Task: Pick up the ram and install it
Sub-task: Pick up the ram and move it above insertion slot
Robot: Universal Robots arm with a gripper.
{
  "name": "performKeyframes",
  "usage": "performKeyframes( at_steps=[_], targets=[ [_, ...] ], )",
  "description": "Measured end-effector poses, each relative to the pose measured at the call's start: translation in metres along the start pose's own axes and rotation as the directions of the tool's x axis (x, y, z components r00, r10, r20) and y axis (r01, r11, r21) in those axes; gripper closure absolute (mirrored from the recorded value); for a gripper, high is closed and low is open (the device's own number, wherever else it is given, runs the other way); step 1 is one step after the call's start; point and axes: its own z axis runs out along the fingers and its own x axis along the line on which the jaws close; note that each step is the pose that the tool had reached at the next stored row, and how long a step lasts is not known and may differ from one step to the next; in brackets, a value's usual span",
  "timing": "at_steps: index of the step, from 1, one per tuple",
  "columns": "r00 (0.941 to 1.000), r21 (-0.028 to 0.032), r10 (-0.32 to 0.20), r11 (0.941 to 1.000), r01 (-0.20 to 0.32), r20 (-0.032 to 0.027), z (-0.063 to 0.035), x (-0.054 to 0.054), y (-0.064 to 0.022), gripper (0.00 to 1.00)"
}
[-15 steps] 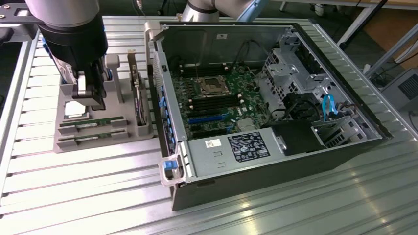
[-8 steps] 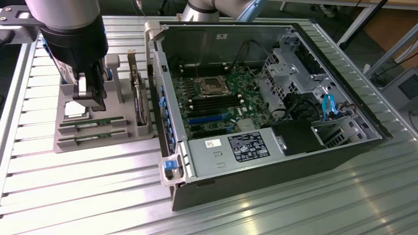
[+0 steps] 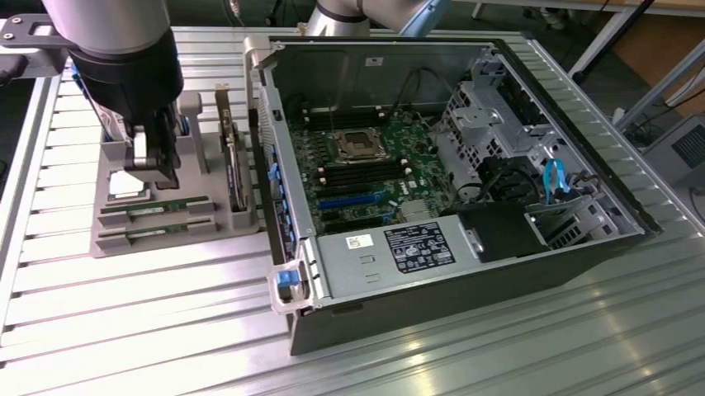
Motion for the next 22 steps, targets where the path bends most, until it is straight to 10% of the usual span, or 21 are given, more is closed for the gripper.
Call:
performKeyframes(
  at_steps=[22],
  targets=[
    [1.0000,0.0000,0.000,1.0000,0.000,0.0000,0.0096,-0.0001,0.0000,0.64]
  ],
)
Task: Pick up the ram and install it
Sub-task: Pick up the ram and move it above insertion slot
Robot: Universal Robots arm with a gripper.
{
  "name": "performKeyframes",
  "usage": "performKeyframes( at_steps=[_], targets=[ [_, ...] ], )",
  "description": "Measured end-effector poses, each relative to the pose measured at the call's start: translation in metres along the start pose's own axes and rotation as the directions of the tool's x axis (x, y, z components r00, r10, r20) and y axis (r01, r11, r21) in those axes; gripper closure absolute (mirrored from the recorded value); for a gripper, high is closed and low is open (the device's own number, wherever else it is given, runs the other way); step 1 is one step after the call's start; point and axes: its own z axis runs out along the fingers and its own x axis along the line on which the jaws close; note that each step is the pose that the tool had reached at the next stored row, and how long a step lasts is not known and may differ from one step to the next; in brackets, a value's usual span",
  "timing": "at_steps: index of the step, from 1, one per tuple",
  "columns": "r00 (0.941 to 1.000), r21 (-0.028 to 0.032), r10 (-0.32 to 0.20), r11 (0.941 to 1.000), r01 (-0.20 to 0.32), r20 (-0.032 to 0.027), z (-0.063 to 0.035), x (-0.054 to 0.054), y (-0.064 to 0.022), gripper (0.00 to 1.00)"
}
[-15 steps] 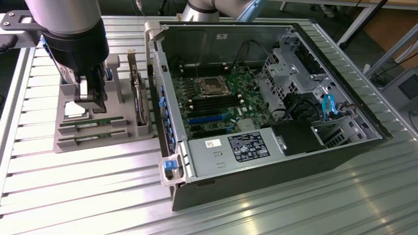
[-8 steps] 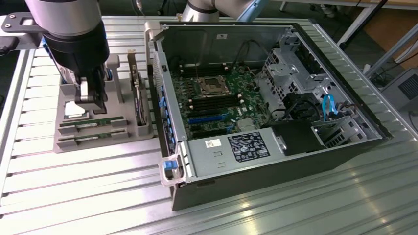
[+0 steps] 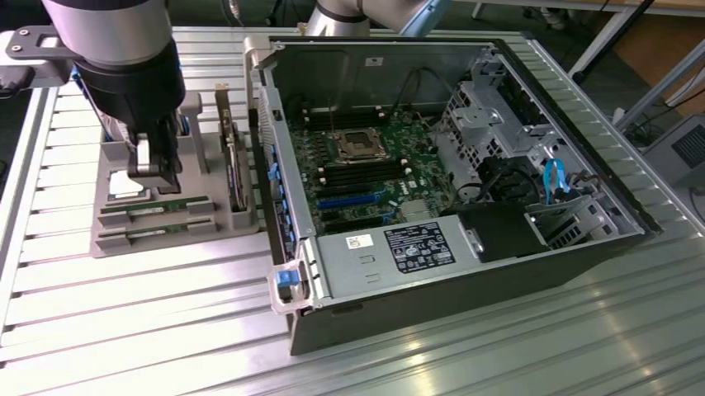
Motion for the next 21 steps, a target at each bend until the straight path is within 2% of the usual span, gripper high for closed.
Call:
performKeyframes(
  at_steps=[21],
  targets=[
    [1.0000,0.0000,0.000,1.0000,0.000,0.0000,0.0149,0.000,0.0000,0.64]
  ],
)
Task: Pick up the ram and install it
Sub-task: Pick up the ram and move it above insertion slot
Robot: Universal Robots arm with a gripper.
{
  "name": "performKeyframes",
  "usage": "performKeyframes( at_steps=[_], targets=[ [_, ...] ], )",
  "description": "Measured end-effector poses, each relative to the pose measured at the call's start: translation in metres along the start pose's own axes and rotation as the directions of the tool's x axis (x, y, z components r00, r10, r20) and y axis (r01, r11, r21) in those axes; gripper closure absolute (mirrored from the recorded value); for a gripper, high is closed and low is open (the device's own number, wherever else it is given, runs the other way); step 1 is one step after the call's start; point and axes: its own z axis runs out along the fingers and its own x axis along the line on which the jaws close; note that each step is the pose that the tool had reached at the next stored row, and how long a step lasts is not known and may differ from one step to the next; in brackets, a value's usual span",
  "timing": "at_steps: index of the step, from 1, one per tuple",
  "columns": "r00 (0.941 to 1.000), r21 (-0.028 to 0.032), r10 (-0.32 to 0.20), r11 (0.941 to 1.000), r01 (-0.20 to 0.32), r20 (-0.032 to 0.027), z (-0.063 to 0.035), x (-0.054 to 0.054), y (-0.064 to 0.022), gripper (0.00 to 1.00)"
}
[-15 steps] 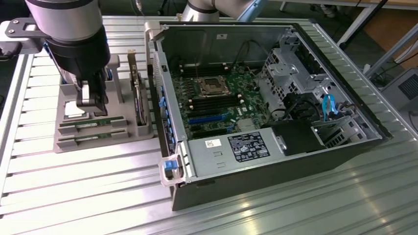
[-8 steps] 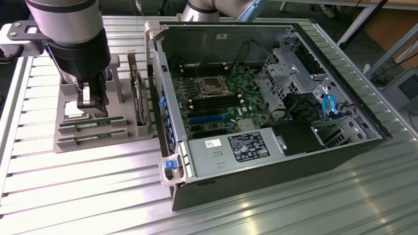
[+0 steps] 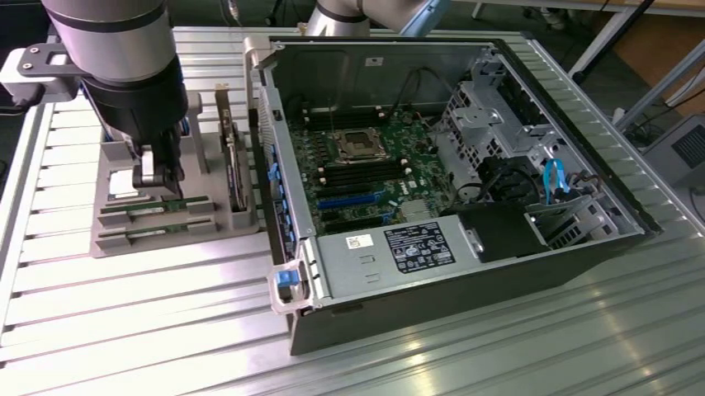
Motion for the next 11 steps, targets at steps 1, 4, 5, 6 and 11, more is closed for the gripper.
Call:
performKeyframes(
  at_steps=[1,4,5,6,11],
  targets=[
    [1.0000,0.0000,0.000,1.0000,0.000,-0.0001,0.0004,0.0001,0.0001,0.64],
    [1.0000,0.0002,-0.003,1.0000,0.003,0.0001,0.0014,0.0004,0.0008,0.64],
    [1.0000,0.0002,-0.006,1.0000,0.006,0.0000,0.0015,0.0004,0.0011,0.64],
    [0.9999,0.0001,-0.013,0.9999,0.013,0.0000,0.0016,0.0006,0.0015,0.64],
    [0.9938,0.0013,-0.111,0.9938,0.111,0.0000,0.0029,0.0008,0.0030,0.64]
  ],
)
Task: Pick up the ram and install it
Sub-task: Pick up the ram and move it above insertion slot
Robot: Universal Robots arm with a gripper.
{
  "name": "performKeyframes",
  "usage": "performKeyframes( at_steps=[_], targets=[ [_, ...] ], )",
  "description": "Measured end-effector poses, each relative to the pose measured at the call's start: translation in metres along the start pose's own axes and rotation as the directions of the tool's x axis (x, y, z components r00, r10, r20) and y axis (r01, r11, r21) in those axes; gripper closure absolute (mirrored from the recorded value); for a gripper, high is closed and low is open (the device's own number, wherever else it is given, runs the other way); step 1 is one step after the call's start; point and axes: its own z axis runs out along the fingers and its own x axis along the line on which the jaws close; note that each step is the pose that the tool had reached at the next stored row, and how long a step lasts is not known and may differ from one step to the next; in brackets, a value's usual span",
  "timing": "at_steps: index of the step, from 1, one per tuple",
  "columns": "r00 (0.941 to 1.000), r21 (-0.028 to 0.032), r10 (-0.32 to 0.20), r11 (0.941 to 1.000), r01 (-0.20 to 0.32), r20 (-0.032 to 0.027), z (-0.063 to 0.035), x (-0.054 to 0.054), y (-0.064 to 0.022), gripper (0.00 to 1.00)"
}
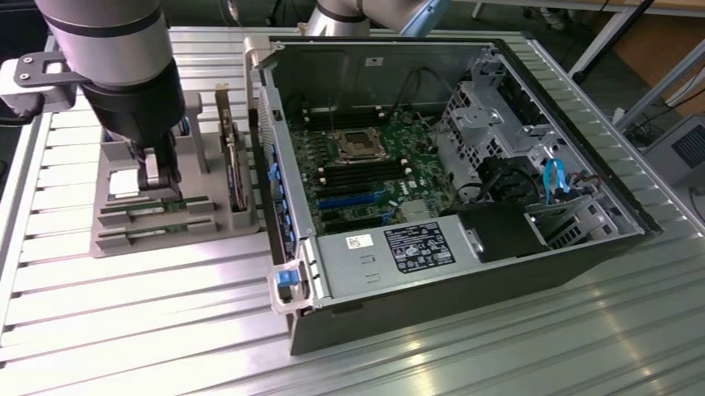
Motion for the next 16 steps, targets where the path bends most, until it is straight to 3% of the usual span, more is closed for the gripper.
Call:
performKeyframes(
  at_steps=[5,16],
  targets=[
    [1.0000,-0.0001,-0.001,1.0000,0.001,0.0013,0.0016,0.001,0.0093,0.64],
    [1.0000,-0.0001,-0.001,1.0000,0.001,0.0019,0.0141,0.003,0.0096,0.64]
  ],
)
